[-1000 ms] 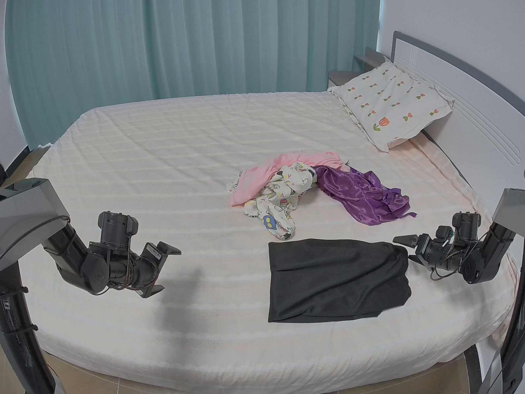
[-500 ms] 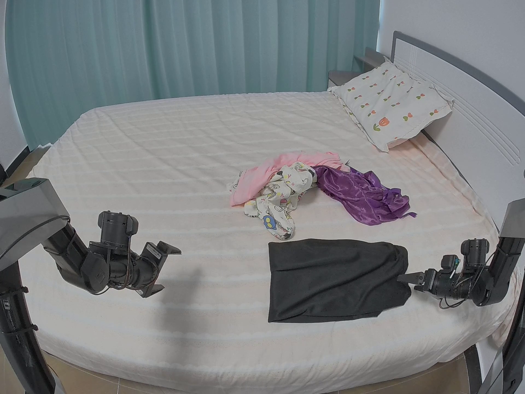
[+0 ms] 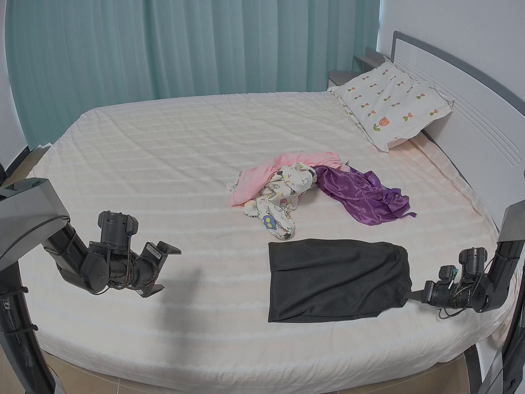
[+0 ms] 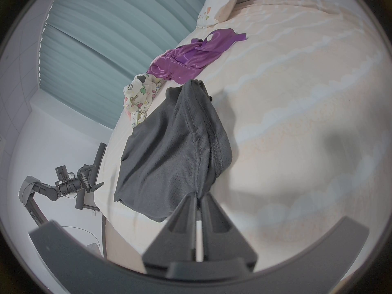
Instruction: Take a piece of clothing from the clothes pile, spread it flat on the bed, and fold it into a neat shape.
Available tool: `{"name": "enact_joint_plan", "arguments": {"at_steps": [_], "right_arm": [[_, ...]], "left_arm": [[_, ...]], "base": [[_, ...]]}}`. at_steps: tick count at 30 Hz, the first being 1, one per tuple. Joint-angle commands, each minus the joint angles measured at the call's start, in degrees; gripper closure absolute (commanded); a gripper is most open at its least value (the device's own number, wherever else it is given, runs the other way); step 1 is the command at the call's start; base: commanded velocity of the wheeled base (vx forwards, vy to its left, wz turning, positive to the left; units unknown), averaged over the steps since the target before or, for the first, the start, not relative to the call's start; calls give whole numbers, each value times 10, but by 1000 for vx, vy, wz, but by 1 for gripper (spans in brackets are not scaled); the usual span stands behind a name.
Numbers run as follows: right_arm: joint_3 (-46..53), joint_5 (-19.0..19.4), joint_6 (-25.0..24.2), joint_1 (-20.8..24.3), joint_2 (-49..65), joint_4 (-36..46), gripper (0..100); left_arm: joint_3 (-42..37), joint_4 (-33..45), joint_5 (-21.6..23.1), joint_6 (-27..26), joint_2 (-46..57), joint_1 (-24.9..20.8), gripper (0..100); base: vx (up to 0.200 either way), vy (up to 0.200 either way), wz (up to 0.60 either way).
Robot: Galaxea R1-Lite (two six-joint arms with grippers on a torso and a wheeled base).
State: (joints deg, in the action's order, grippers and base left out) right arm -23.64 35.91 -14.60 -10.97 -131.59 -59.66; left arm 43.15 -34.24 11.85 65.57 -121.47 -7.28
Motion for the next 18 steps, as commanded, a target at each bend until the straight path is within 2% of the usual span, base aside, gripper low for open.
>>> {"name": "enact_joint_plan", "arguments": {"at_steps": [1,3,7,13,15,18], "right_arm": [[13,0,2,-7,11,1,100],[24,0,11,-12,19,4,100],[25,0,67,-39,24,45,100],[25,0,143,-52,41,117,100],[24,0,162,-54,38,131,100],[22,0,165,-54,36,132,100]], "left_arm": [[0,0,0,1,-1,0,0],[0,0,0,1,-1,0,0],[0,0,0,0,-1,0,0],[0,0,0,1,-1,0,0],[0,0,0,0,-1,0,0],[0,0,0,0,-1,0,0]], "base": [[0,0,0],[0,0,0],[0,0,0],[0,0,0],[0,0,0],[0,0,0]]}}
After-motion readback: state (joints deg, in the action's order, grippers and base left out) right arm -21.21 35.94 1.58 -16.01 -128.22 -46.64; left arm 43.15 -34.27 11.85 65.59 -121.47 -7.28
